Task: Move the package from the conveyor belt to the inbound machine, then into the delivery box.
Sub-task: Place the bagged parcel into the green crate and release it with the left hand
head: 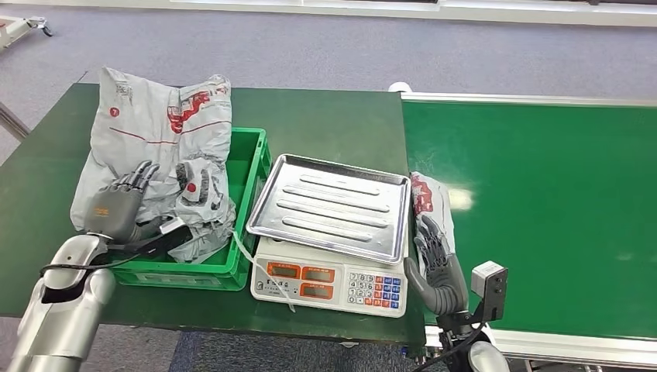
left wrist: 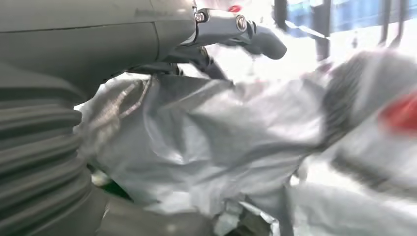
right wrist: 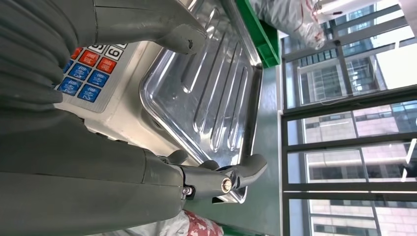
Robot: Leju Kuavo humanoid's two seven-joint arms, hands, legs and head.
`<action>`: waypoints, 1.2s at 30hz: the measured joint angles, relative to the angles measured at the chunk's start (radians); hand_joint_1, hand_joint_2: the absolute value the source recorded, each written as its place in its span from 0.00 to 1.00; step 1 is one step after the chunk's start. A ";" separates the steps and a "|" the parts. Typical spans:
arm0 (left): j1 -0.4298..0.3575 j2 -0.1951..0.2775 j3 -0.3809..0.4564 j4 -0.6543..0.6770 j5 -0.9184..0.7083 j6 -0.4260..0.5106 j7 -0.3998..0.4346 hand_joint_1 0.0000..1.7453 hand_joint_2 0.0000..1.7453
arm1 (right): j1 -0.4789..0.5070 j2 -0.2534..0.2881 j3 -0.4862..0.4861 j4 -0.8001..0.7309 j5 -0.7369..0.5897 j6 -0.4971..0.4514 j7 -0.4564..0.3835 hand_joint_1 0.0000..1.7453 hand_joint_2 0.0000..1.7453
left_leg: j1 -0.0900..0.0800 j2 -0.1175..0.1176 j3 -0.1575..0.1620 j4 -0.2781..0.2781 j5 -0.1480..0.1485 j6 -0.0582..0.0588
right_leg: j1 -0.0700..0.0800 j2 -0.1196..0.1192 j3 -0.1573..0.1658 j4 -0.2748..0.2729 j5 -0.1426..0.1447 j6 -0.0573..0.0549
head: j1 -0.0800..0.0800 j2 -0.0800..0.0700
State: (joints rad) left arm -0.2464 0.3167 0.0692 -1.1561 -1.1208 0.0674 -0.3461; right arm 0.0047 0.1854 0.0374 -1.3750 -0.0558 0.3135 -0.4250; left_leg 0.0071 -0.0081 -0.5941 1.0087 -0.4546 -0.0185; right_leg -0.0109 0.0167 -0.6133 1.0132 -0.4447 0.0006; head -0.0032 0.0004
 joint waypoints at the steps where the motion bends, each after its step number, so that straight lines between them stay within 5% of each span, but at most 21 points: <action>1: 0.007 -0.017 0.001 -0.024 0.065 -0.024 -0.029 0.00 1.00 | 0.000 0.001 0.000 0.000 0.001 -0.004 0.000 0.00 1.00 | 0.000 0.000 0.000 0.000 0.000 0.000 | 0.000 0.000 0.000 0.000 0.000 0.000 | 0.000 0.000; 7: 0.039 -0.118 -0.012 -0.150 0.505 -0.233 -0.142 0.00 1.00 | -0.002 0.004 0.000 0.000 0.025 -0.034 -0.005 0.00 1.00 | 0.000 0.000 0.000 0.000 0.000 0.000 | 0.000 -0.001 0.000 0.000 0.000 0.000 | 0.000 0.000; 13: 0.045 -0.244 -0.093 -0.199 0.912 -0.437 -0.076 0.00 1.00 | -0.036 0.005 0.013 0.002 0.026 -0.069 0.007 0.00 1.00 | 0.000 -0.002 0.000 0.000 0.000 0.000 | 0.000 -0.002 0.001 0.000 0.000 0.000 | 0.000 0.000; 26: 0.032 -0.413 -0.218 -0.157 1.198 -0.476 -0.042 0.00 1.00 | -0.160 0.015 0.100 0.065 0.031 -0.115 0.007 0.00 1.00 | 0.000 -0.002 0.000 0.000 0.000 0.000 | 0.000 -0.002 0.001 0.000 0.001 0.001 | 0.000 0.000; 28: 0.030 -0.426 -0.220 -0.142 1.218 -0.468 -0.040 0.00 0.50 | -0.172 0.017 0.108 0.079 0.024 -0.117 0.004 0.00 1.00 | 0.000 -0.002 0.000 0.000 0.000 0.000 | 0.000 -0.002 0.001 0.000 0.001 0.001 | 0.000 0.000; 30: 0.024 -0.442 -0.220 -0.114 1.227 -0.430 -0.041 0.00 0.50 | -0.186 0.021 0.118 0.100 0.015 -0.126 0.000 0.00 1.00 | 0.000 -0.002 0.000 0.000 0.000 0.000 | 0.000 -0.002 0.001 0.000 0.001 0.001 | 0.000 0.000; 32: 0.015 -0.462 -0.221 -0.070 1.210 -0.366 -0.046 0.00 1.00 | -0.201 0.027 0.132 0.126 0.004 -0.137 -0.005 0.00 1.00 | 0.000 -0.002 0.000 0.000 0.000 0.000 | 0.000 -0.002 0.001 0.000 0.001 0.001 | 0.000 0.000; 36: 0.004 -0.504 -0.224 0.034 1.177 -0.271 -0.072 0.00 1.00 | -0.220 0.043 0.158 0.173 -0.017 -0.149 -0.014 0.00 1.00 | 0.000 -0.002 0.000 0.000 0.000 0.000 | 0.000 -0.002 0.001 0.000 0.001 0.001 | 0.000 0.000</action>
State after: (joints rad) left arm -0.2423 -0.1873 -0.1548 -1.1219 0.0558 -0.2035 -0.4183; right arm -0.2150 0.2287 0.1958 -1.2018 -0.0728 0.1641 -0.4395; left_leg 0.0069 -0.0100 -0.5941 1.0089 -0.4547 -0.0181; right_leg -0.0110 0.0146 -0.6124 1.0129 -0.4441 0.0011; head -0.0031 0.0004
